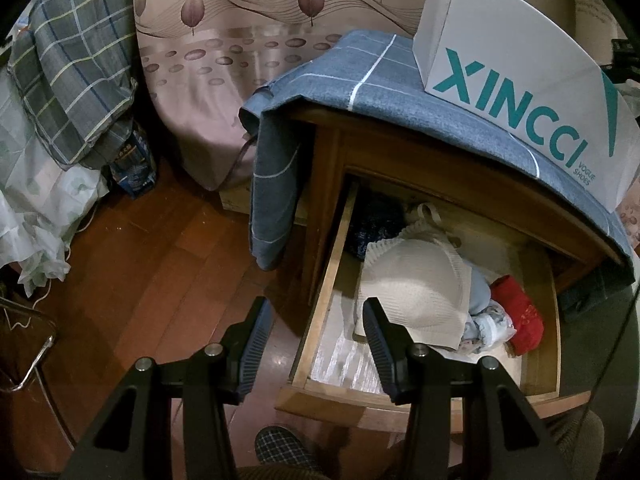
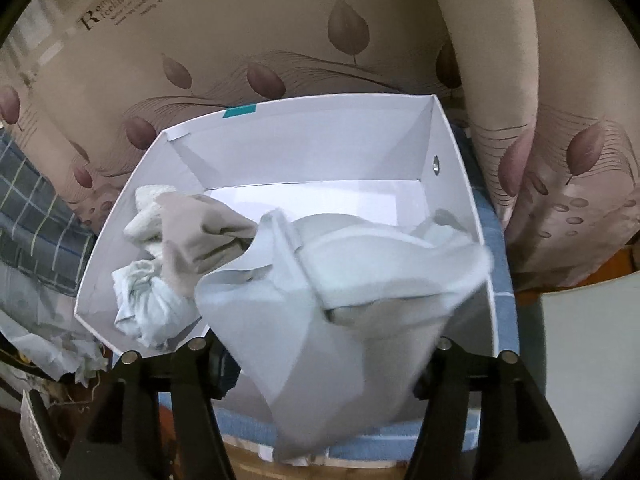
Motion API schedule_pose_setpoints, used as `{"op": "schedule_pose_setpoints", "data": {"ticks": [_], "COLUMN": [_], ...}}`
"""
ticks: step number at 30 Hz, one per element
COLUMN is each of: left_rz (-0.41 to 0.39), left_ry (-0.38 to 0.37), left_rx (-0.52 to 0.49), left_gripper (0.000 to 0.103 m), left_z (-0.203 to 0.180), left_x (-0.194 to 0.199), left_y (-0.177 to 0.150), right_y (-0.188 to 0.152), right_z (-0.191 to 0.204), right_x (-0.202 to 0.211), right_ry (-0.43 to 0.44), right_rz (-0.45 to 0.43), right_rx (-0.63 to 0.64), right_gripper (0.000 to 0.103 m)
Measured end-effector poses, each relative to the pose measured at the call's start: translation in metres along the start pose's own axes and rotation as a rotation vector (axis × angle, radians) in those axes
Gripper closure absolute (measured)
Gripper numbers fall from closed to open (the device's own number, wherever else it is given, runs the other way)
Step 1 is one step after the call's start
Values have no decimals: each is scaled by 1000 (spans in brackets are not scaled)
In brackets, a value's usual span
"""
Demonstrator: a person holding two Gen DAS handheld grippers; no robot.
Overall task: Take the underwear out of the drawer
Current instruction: 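Lower the white cloth into the white box and open the right tool, then move the open right tool back into the drawer toward the red sock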
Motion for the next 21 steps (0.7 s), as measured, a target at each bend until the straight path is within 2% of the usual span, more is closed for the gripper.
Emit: {"op": "schedule_pose_setpoints", "data": {"ticks": [13, 21], "left_rz": [-1, 2], "left_ry": [-3, 6], "left_rx": [17, 19], "left_gripper": [54, 54], "left_z": [1, 1], "left_x": [1, 0], "left_y": [-2, -2], "right_y": [-19, -65], "right_z": [-9, -10], "right_x": [47, 75], "right_ry": [47, 87], "right_rz": [11, 4], "right_rx": [25, 132], "right_gripper": [38, 38]}}
Point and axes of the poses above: each gripper's, at about its wrist camera, not at the fingertips, and x roughly against the way its jaws point, z to its left, y to its top, the point moved 1 cm from there along -x, roughly the way its jaws point, and after that the axes turned 3 degrees about -z, right-handed, at the moved point
